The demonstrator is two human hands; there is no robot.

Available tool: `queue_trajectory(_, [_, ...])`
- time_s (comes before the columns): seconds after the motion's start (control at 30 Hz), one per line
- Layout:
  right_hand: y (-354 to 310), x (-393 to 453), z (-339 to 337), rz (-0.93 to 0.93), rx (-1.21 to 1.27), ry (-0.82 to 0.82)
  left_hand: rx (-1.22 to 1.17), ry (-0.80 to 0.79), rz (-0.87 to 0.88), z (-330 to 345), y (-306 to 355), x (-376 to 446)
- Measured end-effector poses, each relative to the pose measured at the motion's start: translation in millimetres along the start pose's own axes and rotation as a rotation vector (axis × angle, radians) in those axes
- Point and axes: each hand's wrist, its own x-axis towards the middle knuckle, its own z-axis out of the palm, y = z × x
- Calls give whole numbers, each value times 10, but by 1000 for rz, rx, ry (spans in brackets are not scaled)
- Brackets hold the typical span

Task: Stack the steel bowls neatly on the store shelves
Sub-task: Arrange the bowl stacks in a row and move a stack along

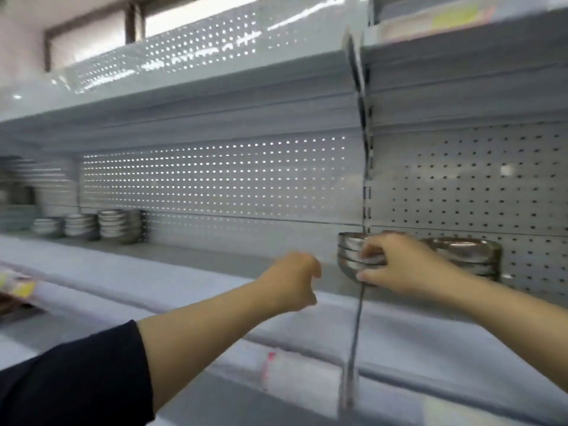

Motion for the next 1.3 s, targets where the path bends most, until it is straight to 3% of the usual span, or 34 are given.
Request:
queue_trajectory(0.27, [-2480, 963, 897, -213, 81, -68, 139, 69, -324, -671, -2552, -1159])
queue_trajectory(0.57, [-4143, 2220, 1793, -314, 52, -81, 118, 140, -500, -1017, -4668, -1516])
queue_trajectory(0.7, [-4533, 2956, 2140, -270, 72, -54, 118, 164, -478, -1136, -5485, -1276])
queue_trajectory(0.9, [-4743, 3875, 2510, -60, 246, -66, 18, 127, -454, -1144, -6469, -630])
queue_trajectory(1.1, [-4771, 4482, 3052, 116, 468, -12, -327, 92, -526, -980, -7107, 170])
queue_trajectory(1.3, [-4778, 4809, 3460, 271, 634, 67, -394, -79, -417, -674, -7508, 845])
